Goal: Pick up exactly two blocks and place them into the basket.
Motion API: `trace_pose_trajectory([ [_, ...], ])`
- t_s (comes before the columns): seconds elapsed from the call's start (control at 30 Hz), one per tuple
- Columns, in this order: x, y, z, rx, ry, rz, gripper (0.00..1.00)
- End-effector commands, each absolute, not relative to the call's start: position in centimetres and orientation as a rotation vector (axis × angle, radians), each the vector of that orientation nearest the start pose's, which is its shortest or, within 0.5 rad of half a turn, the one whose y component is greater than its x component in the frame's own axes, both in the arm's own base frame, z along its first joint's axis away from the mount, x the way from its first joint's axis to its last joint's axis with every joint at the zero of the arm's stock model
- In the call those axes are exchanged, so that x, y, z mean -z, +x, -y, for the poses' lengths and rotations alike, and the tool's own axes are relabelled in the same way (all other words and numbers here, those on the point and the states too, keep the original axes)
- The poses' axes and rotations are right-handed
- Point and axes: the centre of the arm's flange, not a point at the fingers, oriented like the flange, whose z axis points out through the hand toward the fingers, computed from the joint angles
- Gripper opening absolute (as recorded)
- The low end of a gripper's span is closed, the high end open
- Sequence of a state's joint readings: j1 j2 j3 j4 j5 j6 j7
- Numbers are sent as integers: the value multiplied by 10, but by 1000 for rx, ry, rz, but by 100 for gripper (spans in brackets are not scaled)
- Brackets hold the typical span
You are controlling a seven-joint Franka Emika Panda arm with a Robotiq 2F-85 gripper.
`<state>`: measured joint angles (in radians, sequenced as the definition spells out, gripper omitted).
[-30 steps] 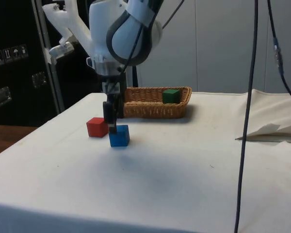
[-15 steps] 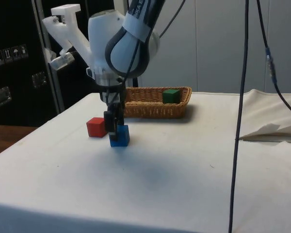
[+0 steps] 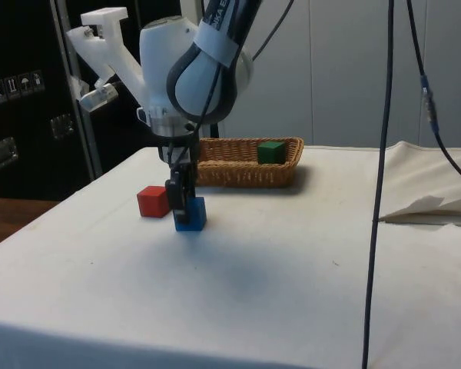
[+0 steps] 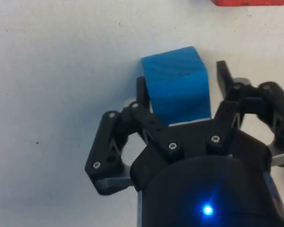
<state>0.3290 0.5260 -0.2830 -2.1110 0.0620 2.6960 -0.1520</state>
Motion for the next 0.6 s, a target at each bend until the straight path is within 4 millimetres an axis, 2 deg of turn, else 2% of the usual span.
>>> trace_pose_trajectory([
  [0.0, -179, 585, -24, 126, -3234, 298, 34],
  [0.1, -179, 585, -24, 126, -3234, 298, 3],
  [0.43, -180, 585, -24, 126, -3240, 299, 2],
  [0.57, -200, 583, -24, 132, -3233, 297, 2],
])
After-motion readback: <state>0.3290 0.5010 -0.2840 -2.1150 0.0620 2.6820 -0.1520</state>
